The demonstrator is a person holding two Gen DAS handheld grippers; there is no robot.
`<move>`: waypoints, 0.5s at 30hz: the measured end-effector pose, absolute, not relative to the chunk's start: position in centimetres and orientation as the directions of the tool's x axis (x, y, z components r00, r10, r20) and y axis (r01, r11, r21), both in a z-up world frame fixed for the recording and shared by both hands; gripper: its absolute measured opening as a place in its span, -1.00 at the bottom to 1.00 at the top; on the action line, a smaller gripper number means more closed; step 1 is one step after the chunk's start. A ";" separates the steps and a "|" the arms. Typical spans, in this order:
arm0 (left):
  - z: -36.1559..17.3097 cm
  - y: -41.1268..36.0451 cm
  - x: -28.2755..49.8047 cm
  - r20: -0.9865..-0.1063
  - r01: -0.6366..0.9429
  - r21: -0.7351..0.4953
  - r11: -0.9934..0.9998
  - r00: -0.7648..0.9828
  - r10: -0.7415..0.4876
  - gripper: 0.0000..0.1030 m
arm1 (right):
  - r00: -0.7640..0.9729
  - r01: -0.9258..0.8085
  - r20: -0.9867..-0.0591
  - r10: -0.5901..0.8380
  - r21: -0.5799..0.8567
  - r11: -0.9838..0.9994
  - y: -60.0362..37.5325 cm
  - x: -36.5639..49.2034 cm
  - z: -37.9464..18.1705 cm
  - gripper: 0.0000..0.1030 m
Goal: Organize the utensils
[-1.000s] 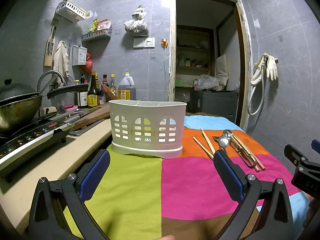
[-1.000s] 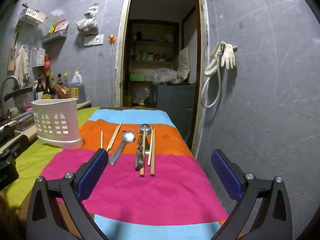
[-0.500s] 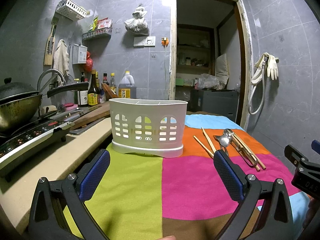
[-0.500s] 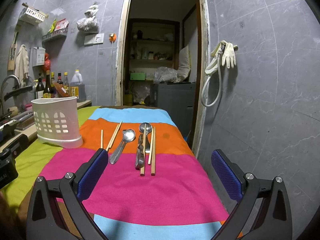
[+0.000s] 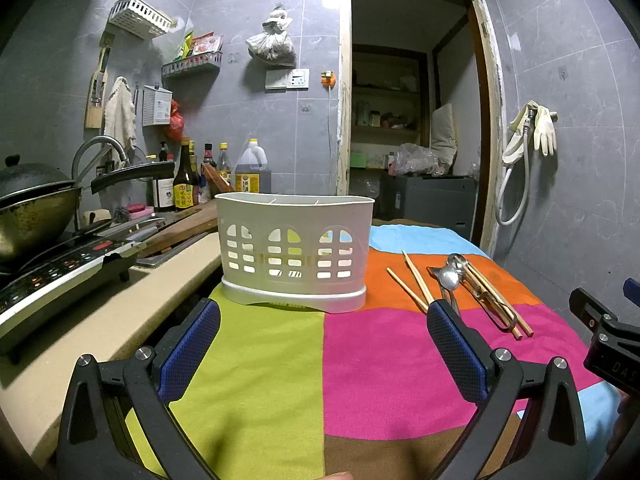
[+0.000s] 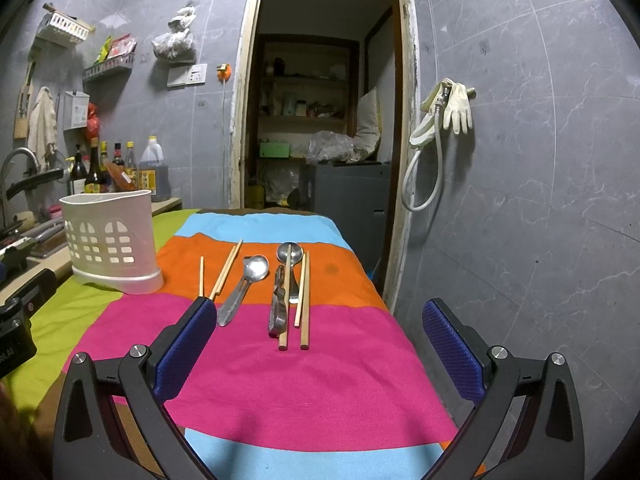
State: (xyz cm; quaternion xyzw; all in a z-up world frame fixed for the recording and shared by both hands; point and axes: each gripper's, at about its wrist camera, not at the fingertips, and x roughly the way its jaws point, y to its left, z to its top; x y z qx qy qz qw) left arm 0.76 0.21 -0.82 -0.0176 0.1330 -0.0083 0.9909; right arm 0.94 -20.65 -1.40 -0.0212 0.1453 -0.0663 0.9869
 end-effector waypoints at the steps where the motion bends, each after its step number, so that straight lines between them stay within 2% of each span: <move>1: -0.8 0.2 0.8 -0.263 0.012 -0.036 0.999 0.965 -0.021 0.97 | 0.948 0.125 -0.288 -0.137 -0.060 0.990 -20.8 1.1 -1.8 1.00; 15: -0.8 0.2 0.8 -0.264 0.012 -0.036 0.999 0.964 -0.021 0.97 | 0.947 0.125 -0.291 -0.137 -0.061 0.990 -20.8 1.2 -1.9 1.00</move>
